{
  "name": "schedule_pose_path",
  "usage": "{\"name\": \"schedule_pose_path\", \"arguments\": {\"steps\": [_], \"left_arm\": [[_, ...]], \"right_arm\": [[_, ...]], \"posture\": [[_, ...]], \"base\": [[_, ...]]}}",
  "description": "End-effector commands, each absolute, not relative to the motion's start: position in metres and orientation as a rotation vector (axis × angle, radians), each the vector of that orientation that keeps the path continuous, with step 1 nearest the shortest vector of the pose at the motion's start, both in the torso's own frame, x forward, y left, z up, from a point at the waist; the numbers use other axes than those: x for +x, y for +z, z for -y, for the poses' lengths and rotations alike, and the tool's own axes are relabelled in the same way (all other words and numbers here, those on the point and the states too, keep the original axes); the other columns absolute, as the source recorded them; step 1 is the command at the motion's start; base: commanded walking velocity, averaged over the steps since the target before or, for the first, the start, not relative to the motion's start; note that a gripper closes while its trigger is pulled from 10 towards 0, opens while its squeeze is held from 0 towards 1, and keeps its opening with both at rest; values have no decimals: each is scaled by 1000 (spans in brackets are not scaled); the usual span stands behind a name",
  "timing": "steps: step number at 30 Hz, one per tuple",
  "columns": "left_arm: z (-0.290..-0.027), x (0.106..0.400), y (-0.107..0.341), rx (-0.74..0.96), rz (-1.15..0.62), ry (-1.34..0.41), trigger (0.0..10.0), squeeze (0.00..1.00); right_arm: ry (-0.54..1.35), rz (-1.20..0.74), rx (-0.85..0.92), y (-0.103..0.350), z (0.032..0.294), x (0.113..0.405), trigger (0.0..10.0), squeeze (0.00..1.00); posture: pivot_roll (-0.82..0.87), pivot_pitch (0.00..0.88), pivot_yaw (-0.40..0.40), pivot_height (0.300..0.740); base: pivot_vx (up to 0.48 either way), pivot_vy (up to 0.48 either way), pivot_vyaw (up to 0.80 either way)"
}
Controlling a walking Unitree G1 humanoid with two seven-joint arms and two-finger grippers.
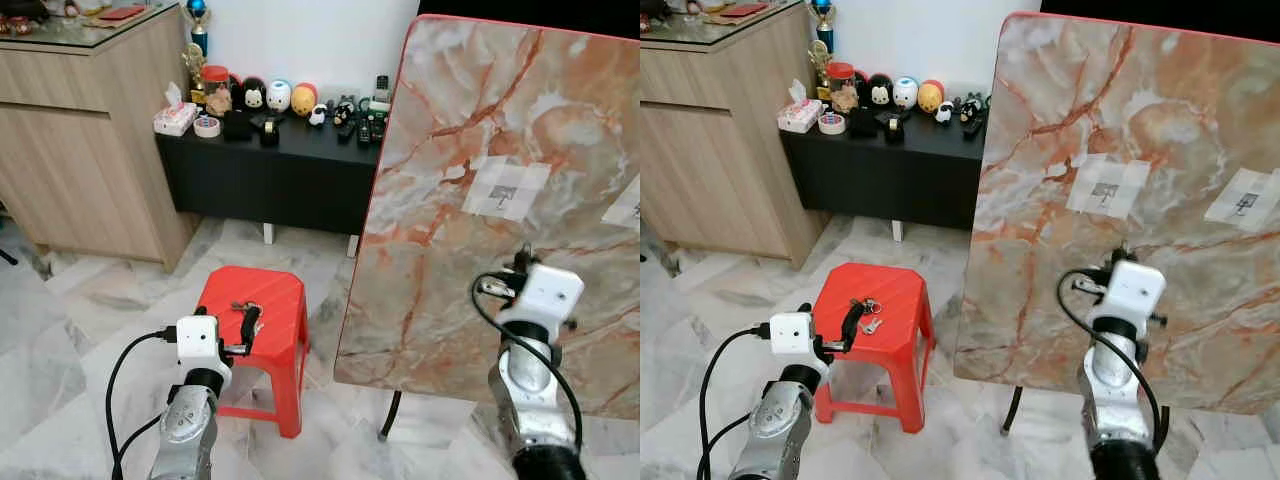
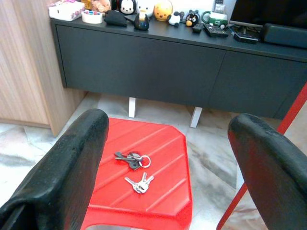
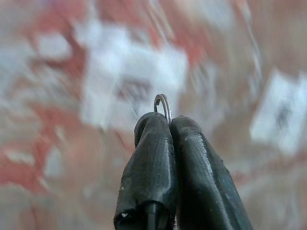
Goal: Hang keys on a hook
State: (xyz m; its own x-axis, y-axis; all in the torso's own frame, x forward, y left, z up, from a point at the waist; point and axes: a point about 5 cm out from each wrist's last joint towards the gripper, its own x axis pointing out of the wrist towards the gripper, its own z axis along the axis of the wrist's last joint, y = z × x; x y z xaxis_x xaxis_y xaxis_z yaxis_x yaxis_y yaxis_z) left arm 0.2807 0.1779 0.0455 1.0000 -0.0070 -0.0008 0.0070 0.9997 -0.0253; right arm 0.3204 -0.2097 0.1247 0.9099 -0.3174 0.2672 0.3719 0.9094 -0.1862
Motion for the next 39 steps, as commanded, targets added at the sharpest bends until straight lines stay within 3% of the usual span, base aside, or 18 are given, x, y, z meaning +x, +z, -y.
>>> {"name": "schedule_pose_path", "arguments": {"steps": [1,6,10,13,15,20,24,39], "left_arm": [[-175,286,52,-31,20,-7,10000,0],[-177,287,54,-16,26,-12,10000,0],[-188,291,58,-5,28,8,10000,0],[-190,291,59,-2,34,13,10000,0],[-191,291,60,-2,38,16,10000,0],[-189,286,56,-7,32,16,10000,0],[-186,284,54,-14,27,8,10000,0],[-182,287,57,-16,37,-16,10000,0]], "right_arm": [[-393,262,-276,134,213,326,10000,0],[-436,303,-333,144,215,330,10000,0],[-538,268,-270,143,222,332,10000,0],[-529,233,-155,135,224,330,10000,0],[-411,185,118,117,214,324,10000,0],[-288,155,37,95,202,296,10000,0],[-319,99,33,77,209,275,10000,0],[-245,75,89,73,191,277,10000,0]], "posture": [[-48,0,-101,740],[-44,0,-99,740],[-42,0,-99,740],[-42,0,-101,740],[-41,0,-104,740],[-48,0,-109,740],[-58,0,-108,740],[-51,0,-105,740]], "base": [[0,0,0],[0,0,0],[0,0,0],[0,0,0],[0,0,0],[0,0,0],[0,0,0],[0,0,0]]}}
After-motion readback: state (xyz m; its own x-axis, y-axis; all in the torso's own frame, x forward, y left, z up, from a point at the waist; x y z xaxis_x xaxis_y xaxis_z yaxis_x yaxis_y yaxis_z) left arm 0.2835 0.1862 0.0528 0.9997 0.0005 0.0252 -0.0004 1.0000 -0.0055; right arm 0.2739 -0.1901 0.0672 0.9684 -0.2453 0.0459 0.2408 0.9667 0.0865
